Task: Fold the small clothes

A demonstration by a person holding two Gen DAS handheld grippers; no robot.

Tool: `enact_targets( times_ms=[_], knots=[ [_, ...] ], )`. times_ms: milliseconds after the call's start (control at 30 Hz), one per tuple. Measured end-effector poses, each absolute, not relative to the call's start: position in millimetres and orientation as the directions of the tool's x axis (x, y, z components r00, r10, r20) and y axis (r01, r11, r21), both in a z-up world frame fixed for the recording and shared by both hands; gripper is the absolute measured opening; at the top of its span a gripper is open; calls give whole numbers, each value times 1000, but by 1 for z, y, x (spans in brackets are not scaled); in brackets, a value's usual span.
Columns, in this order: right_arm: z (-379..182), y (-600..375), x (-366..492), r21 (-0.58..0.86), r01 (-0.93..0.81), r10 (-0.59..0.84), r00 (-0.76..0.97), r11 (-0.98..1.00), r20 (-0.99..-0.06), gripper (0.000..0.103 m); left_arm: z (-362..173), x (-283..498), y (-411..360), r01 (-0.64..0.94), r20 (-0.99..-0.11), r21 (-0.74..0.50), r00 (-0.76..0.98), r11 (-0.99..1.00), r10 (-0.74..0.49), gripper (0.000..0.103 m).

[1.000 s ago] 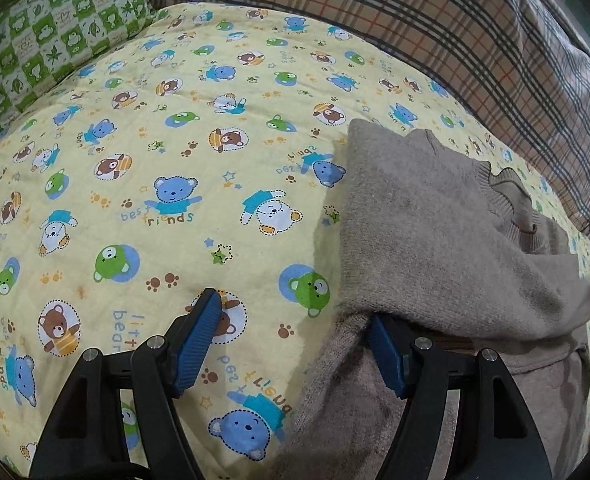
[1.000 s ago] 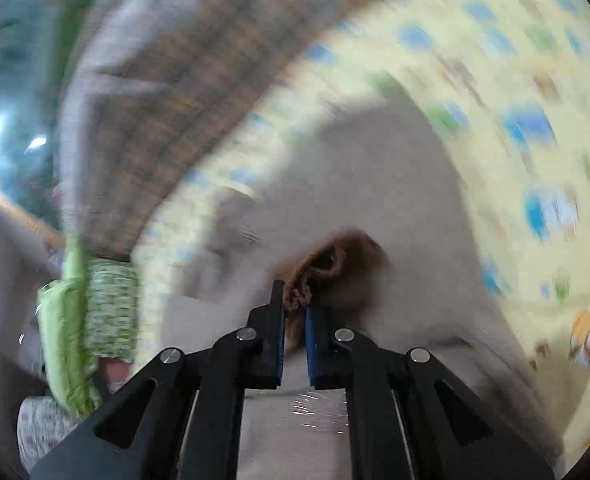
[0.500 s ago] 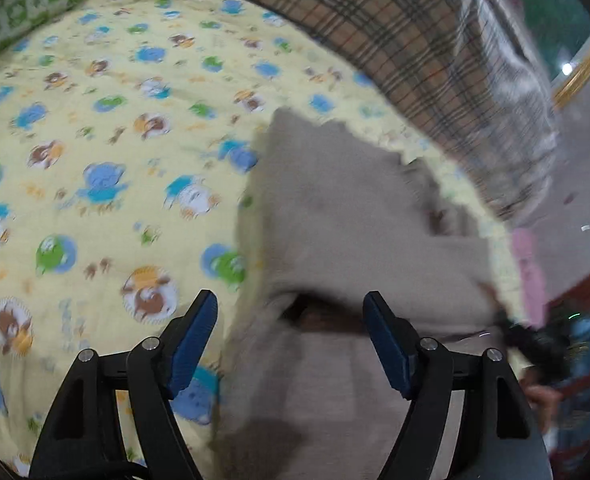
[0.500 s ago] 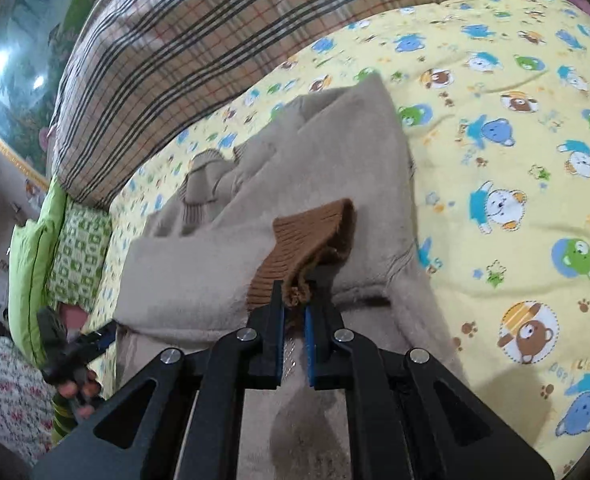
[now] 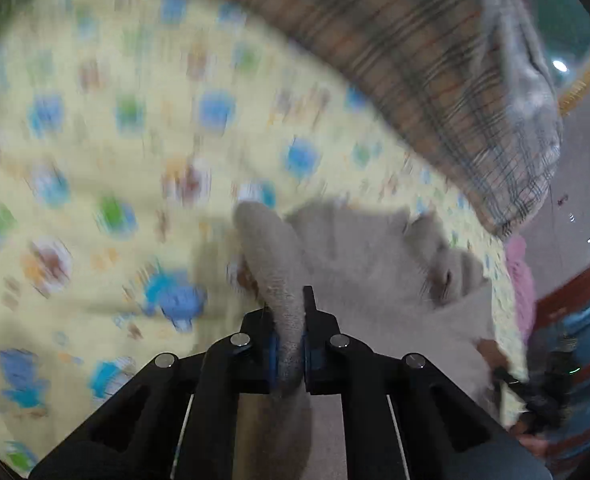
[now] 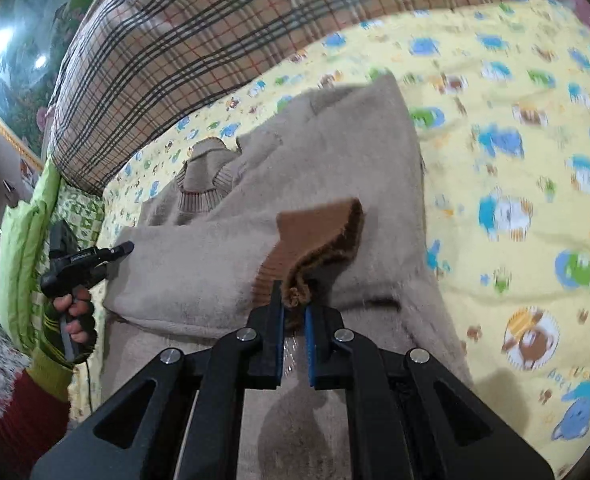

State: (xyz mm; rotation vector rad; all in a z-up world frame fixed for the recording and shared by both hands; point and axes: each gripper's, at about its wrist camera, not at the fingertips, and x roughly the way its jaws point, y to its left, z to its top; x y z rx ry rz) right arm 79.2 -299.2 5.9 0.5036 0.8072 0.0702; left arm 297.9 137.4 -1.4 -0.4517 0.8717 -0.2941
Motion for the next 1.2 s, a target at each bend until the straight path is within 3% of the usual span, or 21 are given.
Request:
enact_targets(
  times_ms=[100, 233, 333, 400, 533, 600, 700, 833, 1033, 1200],
  knots=[
    [38, -295, 76, 453, 41, 247, 793, 891, -557, 9, 26, 265, 139, 127, -518, -487, 755, 864, -403, 7],
    [31, -288, 92, 361, 66, 184, 767, 930, -614, 9, -6, 278, 140, 32, -646, -417, 692, 908, -321, 10],
    [3, -295, 101, 374, 138, 179, 697, 917, -695, 9, -20, 285, 147, -29, -685, -451, 653, 892, -325, 29],
    [-4, -298, 95, 393, 152, 187, 690, 907, -700, 9, -19, 286, 149, -36, -681, -459, 656, 888, -325, 48],
    [5, -299, 84, 388, 150, 178, 703, 909, -689, 9, -20, 291, 140, -35, -713, -399, 640, 916, -286, 45],
    [10, -298, 82, 364, 169, 146, 706, 916, -693, 9, -22, 288, 141, -33, -725, -376, 634, 926, -271, 32],
    [-2, -300, 83, 352, 201, 133, 670, 914, -730, 9, -30, 292, 143, -71, -761, -333, 609, 940, -223, 26],
    [-1, -304, 83, 397, 230, 157, 661, 889, -734, 13, -28, 289, 142, -99, -772, -287, 613, 953, -169, 27],
    [22, -304, 59, 398, 242, 136, 683, 885, -718, 42, -2, 235, 149, -82, -741, -321, 642, 944, -196, 29],
    [34, -298, 23, 418, 205, 164, 702, 885, -693, 48, 9, 155, 143, -38, -715, -373, 649, 927, -261, 44]
  ],
)
